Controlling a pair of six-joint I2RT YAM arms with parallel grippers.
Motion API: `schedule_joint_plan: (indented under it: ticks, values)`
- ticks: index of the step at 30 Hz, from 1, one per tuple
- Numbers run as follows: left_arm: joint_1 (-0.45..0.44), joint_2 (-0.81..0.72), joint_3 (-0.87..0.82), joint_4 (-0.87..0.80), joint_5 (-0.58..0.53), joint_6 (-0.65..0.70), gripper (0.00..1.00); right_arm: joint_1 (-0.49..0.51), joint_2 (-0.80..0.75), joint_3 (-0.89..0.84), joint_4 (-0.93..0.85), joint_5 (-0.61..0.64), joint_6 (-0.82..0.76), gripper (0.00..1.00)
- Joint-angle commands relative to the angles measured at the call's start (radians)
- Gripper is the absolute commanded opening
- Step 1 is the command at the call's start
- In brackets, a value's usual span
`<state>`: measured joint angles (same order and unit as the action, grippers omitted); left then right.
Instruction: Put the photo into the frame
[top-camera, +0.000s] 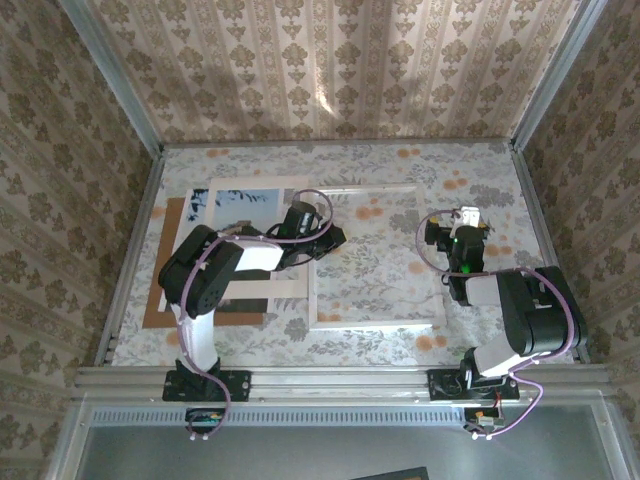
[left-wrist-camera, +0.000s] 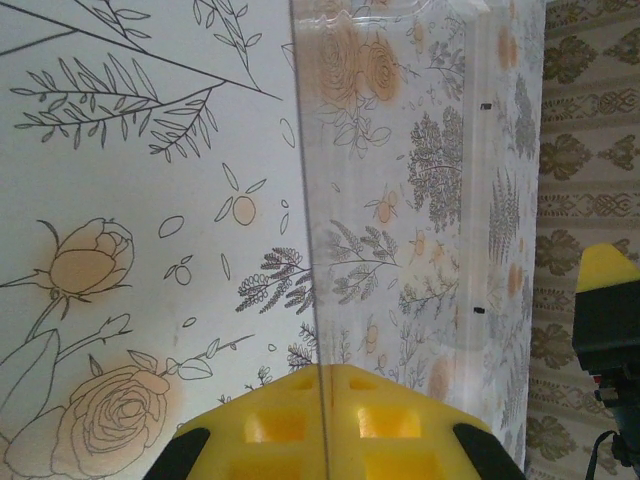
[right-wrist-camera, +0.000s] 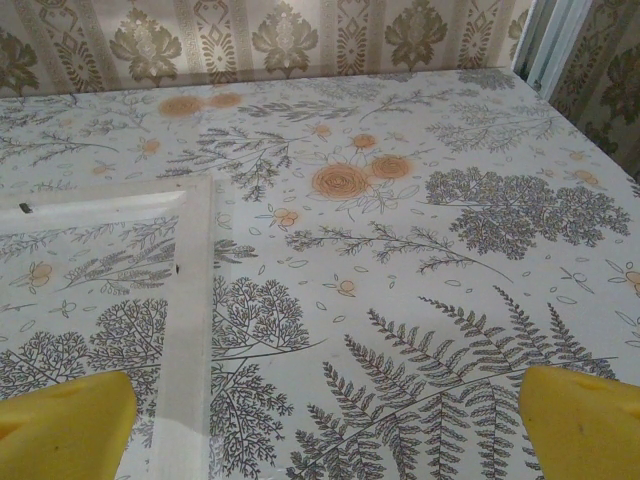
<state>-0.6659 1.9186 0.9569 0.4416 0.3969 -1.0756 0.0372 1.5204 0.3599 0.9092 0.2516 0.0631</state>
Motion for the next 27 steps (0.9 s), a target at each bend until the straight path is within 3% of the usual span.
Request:
schedule_joint_plan:
  ticks: [1, 27]
  values:
    - [0.004, 0.020, 0.033, -0.017, 0.025, 0.025, 0.00, 0.004, 0.009, 0.022, -0.007, 0.010, 0.014, 1.00]
    - [0.006, -0.016, 0.012, -0.071, 0.008, 0.039, 0.00, 0.004, 0.009, 0.022, -0.007, 0.012, 0.014, 1.00]
